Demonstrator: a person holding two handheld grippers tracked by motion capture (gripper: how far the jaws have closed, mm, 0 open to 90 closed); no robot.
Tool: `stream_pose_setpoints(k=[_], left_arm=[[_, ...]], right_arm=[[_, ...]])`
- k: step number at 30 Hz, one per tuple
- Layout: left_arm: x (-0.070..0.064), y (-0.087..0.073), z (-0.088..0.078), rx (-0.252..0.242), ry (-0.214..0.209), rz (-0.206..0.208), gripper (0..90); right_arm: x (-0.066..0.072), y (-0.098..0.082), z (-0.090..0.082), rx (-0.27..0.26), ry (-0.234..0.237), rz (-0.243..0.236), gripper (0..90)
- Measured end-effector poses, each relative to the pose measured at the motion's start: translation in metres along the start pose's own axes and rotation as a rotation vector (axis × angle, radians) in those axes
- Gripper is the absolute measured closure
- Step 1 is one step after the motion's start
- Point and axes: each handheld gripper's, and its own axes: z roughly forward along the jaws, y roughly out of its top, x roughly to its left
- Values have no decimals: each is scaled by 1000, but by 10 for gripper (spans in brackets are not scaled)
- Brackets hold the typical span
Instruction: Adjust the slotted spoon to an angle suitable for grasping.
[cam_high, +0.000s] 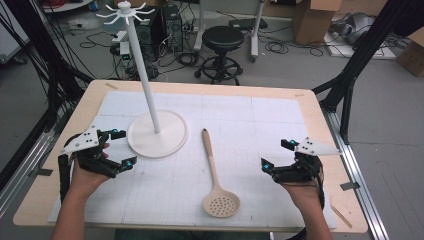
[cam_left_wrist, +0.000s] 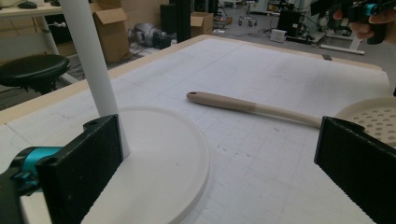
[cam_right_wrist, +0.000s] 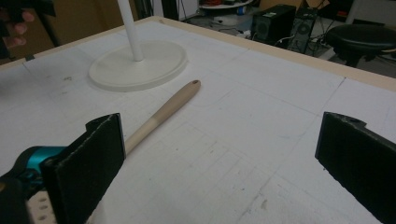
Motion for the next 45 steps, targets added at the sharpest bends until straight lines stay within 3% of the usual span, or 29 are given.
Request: stream_pose_setpoints(k=[8,19,25,35,42,45], left_arm=[[0,1,-1,5,9,5,16],[-1,2,-2,1,4,6,17],[0,2,-5,-8,7,2,16],[0,3,-8,-16,5,4,16],[-1,3,-5,-18,-10,3,16],[-1,3,-4,-19,-19,4,17]], right_arm=[[-5,-4,1,6,2,16,4],[9,4,5,13,8,-17,4],[14,7,19,45,25,-22,4],[22,22,63,140,42,-37,4],[29,38,97,230,58,-85,5],[32,41,106,243,69,-95,52]])
